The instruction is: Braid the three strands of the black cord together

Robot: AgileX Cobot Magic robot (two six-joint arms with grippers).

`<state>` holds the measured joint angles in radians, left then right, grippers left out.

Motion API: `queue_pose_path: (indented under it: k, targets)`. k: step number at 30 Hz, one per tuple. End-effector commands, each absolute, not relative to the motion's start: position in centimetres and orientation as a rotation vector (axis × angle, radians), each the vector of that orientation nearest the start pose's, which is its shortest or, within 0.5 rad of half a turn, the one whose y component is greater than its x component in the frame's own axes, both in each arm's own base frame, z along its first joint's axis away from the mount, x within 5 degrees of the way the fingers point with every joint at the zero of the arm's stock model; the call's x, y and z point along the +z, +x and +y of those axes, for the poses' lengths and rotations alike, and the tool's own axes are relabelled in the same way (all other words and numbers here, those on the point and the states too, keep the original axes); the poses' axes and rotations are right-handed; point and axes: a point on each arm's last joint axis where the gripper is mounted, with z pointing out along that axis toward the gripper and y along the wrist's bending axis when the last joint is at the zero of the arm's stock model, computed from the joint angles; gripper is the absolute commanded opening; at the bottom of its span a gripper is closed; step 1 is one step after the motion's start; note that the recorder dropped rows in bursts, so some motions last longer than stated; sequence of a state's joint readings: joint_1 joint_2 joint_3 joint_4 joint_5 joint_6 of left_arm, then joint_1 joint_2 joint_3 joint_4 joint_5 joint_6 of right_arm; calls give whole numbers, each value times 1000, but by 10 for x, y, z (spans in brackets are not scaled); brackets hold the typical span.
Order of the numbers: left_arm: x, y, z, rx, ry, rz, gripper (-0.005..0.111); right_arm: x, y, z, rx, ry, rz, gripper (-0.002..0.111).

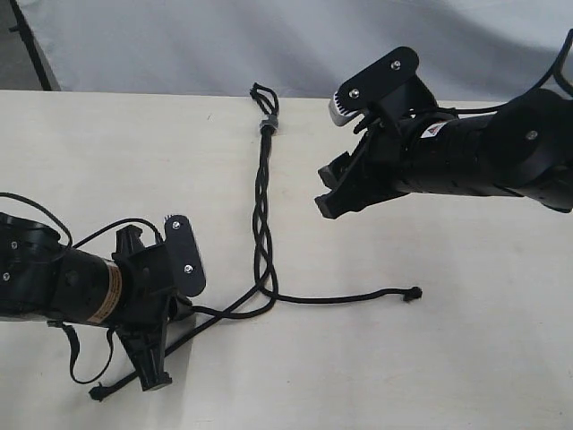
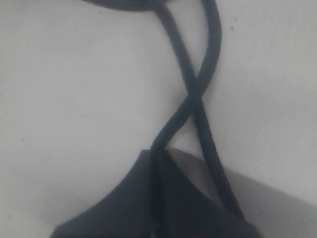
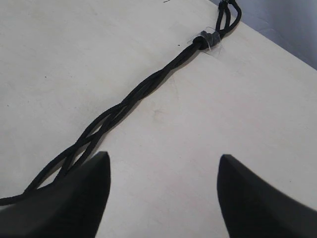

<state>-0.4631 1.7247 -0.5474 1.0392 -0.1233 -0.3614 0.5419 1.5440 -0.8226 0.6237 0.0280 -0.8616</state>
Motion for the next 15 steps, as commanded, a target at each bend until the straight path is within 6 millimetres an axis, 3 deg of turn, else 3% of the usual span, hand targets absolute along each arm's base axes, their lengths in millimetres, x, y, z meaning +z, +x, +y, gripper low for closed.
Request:
queue_pose_path:
  k: [1,6,12,15]
  targets:
    - [98,232,-123,-37,1436,2210,0,222,272,164,189,-840,2064,60]
    - [98,232,-123,-36,1431,2216,5,222,272,164,189,-840,2064,60]
    - [99,235,-124,-57,1331,2262,42,222,272,164,189,-840,2064,60]
    - [99,235,-123,-65,1276,2294,49,222,272,164,189,-840,2064,60]
